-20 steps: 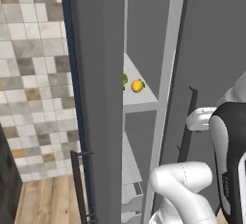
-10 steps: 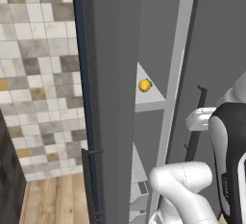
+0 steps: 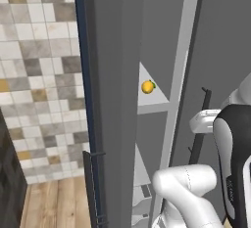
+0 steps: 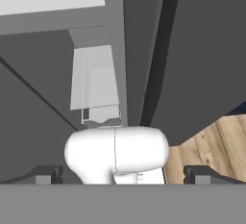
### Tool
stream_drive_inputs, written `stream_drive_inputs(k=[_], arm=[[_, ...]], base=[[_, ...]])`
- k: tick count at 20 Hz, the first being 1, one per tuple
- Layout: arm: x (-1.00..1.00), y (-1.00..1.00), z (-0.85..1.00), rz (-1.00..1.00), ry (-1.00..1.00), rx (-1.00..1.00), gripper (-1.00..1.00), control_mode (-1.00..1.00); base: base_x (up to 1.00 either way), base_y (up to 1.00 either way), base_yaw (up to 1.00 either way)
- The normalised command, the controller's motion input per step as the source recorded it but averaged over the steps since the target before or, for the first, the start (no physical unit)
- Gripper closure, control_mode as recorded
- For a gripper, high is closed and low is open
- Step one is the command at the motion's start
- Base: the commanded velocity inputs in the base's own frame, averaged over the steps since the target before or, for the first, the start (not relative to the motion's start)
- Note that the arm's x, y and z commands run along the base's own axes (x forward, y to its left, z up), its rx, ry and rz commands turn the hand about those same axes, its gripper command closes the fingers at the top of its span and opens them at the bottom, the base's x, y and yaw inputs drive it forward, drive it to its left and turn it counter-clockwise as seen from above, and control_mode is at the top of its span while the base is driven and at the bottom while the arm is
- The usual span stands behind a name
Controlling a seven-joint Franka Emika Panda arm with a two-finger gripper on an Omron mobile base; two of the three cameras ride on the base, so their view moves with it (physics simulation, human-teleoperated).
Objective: Take the broccoli, pear, and lemon from the freezer and place them in the bowl on the counter.
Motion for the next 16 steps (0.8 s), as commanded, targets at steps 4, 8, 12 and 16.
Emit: stream_drive_inputs(k=[4,8,12,16], arm=[[0.0,0.0,0.0,0.0,0.0,0.0,-1.0,1.0],[0.0,0.0,0.0,0.0,0.0,0.0,-1.0,1.0],[0.0,0.0,0.0,0.0,0.0,0.0,-1.0,1.0],[0.0,0.23,0.0,0.02,-0.01,0.0,-1.0,-1.0]], base=[[1.0,0.0,0.1],[0.55,0.0,0.08],[0.0,0.0,0.0],[0.0,0.0,0.0]])
